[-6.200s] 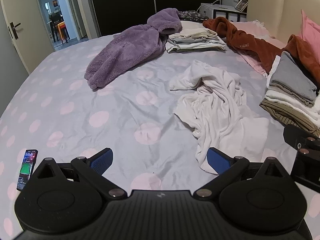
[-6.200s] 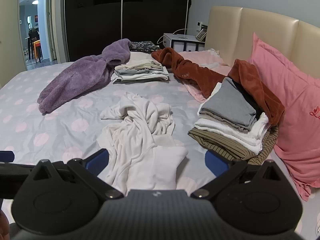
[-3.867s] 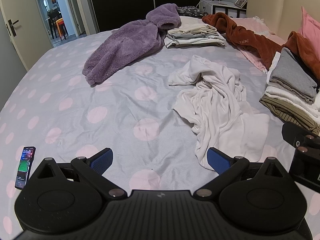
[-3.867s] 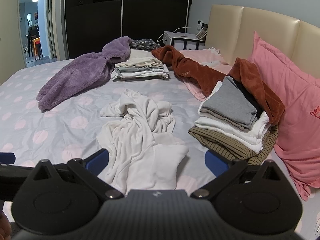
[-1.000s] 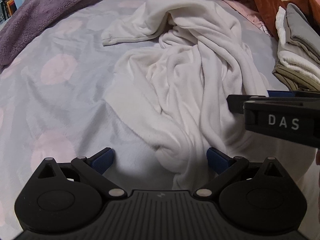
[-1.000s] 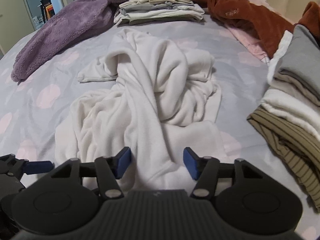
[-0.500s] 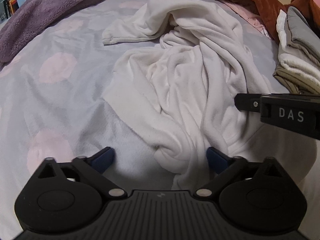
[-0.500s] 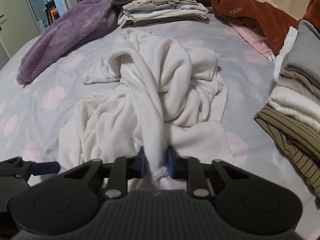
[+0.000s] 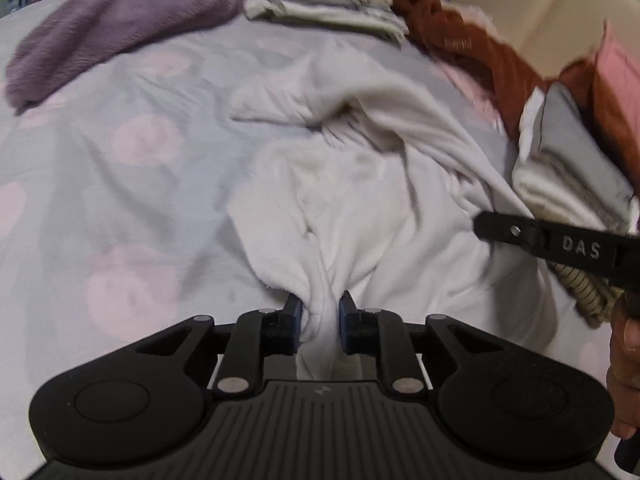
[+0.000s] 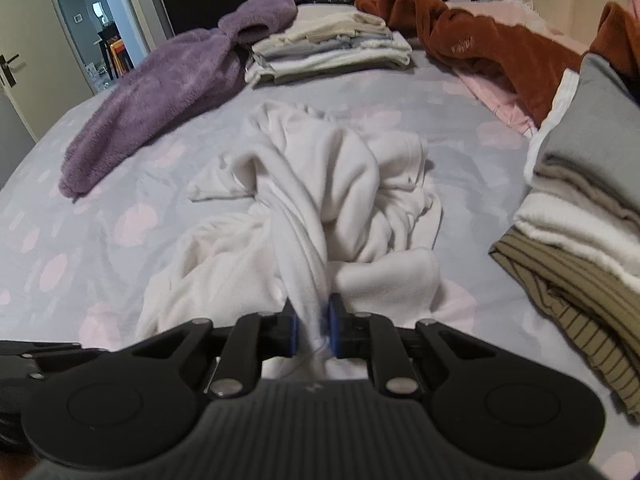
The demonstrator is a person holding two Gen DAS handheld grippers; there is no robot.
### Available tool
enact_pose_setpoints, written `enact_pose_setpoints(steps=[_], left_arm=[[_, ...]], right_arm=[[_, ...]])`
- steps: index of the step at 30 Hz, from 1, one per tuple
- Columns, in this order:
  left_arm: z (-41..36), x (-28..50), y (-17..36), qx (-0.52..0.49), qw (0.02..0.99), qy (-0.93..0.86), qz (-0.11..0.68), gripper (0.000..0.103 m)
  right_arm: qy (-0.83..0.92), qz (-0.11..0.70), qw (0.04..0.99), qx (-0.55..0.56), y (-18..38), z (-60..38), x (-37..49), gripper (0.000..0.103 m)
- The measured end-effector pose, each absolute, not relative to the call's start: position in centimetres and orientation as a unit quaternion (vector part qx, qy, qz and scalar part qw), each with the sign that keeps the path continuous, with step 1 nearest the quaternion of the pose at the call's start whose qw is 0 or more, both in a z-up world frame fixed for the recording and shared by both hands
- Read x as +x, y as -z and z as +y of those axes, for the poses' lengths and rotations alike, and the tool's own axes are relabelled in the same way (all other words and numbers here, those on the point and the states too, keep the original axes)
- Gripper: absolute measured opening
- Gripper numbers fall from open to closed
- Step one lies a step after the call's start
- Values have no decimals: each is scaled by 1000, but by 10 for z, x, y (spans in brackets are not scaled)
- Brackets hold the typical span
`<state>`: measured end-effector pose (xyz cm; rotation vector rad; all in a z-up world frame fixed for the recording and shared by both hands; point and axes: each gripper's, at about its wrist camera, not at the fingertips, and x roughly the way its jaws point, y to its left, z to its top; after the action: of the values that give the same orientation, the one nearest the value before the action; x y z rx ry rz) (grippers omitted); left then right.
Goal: Fold clothes
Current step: 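Close the left gripper on the white garment while the right gripper holds it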
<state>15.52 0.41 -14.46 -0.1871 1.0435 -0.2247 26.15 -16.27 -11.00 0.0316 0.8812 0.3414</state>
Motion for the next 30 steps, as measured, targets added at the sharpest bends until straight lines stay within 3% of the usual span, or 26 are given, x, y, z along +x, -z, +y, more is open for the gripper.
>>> enact_pose_setpoints(steps=[12, 30], left_arm=[[46, 107, 55, -99, 881, 122, 446, 15], [79, 35, 24, -141, 877, 118, 444, 13]], right_arm=[[-164, 393, 904, 33, 40, -145, 191, 12], [-200, 396, 896, 23, 2, -116, 114, 10]])
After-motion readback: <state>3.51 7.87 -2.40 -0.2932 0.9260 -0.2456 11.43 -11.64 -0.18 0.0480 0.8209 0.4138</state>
